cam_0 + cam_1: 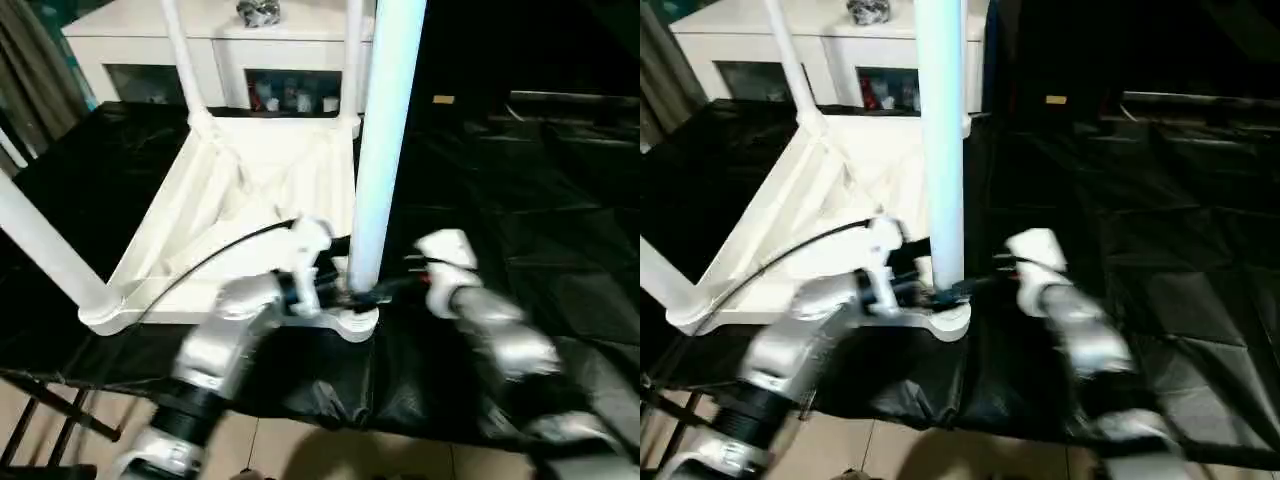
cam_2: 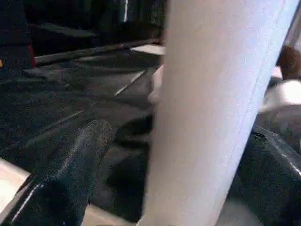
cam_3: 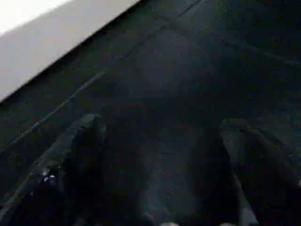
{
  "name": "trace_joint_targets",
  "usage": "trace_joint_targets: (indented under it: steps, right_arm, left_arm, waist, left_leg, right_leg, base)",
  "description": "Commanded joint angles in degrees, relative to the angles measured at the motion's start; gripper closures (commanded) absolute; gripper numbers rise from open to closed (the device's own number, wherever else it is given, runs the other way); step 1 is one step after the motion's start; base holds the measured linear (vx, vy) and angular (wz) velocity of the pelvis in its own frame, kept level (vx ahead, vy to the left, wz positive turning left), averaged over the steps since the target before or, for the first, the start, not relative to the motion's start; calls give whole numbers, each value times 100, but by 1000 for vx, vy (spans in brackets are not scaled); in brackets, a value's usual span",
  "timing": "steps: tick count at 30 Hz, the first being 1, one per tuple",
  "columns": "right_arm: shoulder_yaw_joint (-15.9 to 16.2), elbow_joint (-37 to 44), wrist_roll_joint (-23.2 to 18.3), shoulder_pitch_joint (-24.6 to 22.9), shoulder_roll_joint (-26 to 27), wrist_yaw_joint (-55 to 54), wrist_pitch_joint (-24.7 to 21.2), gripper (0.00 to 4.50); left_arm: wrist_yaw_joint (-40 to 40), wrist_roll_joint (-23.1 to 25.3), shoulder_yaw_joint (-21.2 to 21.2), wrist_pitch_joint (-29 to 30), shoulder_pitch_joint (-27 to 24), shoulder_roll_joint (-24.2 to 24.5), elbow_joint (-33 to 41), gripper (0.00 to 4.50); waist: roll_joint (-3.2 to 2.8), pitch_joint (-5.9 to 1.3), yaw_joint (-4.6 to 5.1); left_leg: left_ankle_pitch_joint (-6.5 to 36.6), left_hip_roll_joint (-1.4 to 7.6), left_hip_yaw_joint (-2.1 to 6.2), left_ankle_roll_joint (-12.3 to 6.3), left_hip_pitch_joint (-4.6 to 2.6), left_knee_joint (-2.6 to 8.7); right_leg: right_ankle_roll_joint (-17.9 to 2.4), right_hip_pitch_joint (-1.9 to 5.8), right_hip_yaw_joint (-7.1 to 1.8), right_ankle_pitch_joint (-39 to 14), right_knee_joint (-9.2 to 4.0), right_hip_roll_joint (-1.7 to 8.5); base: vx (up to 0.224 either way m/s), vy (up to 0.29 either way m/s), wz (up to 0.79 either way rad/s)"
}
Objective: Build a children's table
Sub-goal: Rotate table base, then rotate leg to tighten
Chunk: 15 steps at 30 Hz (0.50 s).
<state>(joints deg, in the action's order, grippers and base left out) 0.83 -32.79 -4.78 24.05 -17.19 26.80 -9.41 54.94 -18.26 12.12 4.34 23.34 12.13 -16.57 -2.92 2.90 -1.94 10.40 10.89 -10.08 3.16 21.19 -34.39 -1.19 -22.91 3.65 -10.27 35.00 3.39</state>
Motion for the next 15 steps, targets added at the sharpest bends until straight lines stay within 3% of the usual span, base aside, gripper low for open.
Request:
trace_joint_targets:
  steps: [1,5,7,8,11,12,14,15]
  right_arm:
    - [-36,464,-264,-67,-139,483,-41,9]
    - [117,885,-328,-239,-448,1058,-43,0]
    - [251,1358,-467,-431,-763,1639,-146,0]
    - [299,1569,-529,-519,-894,1866,-197,0]
    - [310,1941,-652,-670,-1078,2162,-310,0]
    - [315,2045,-692,-718,-1142,2265,-353,0]
    - [343,2263,-773,-827,-1275,2491,-465,0]
    - [400,2464,-841,-941,-1401,2677,-586,0]
  left_arm:
    - [403,125,-7,-95,99,294,-257,0]
    - [790,264,81,-214,181,640,-533,34]
    - [1172,500,238,-388,318,974,-916,34]
    - [1306,638,326,-491,391,1108,-1102,56]
    - [1314,979,442,-828,581,1267,-1554,74]
    - [1268,1125,491,-1023,664,1303,-1747,74]
    - [1267,1321,565,-1307,818,1348,-2102,76]
    - [1405,1349,594,-1319,939,1367,-2359,112]
  waist:
    - [48,-383,-38]
    - [23,-373,-83]
    - [-1,-361,-105]
    - [3,-363,-129]
    - [13,-371,-179]
    - [-12,-364,-176]
    - [12,-374,-189]
    - [6,-368,-206]
  left_leg:
    - [1209,158,71,-261,-16,369]
    - [1284,180,55,-283,-54,365]
    - [1343,181,58,-273,-65,376]
    - [1387,197,61,-263,-70,388]
    - [1341,191,65,-250,-65,381]
    - [1345,185,74,-258,-58,384]
    - [1357,191,73,-232,-63,379]
    - [1341,185,70,-240,-66,379]
  right_leg:
    - [-1030,342,-250,-1348,-456,392]
    - [-1031,311,-246,-1472,-474,385]
    - [-1015,298,-245,-1550,-488,384]
    - [-998,297,-253,-1576,-481,397]
    - [-963,303,-259,-1609,-487,414]
    - [-957,300,-255,-1624,-496,410]
    - [-939,304,-258,-1645,-495,425]
    - [-918,301,-254,-1668,-514,413]
  base:
    - [0,0,0]
    - [0,0,0]
    - [0,0,0]
    - [0,0,0]
    - [0,0,0]
    - [0,0,0]
    - [0,0,0]
    - [0,0,0]
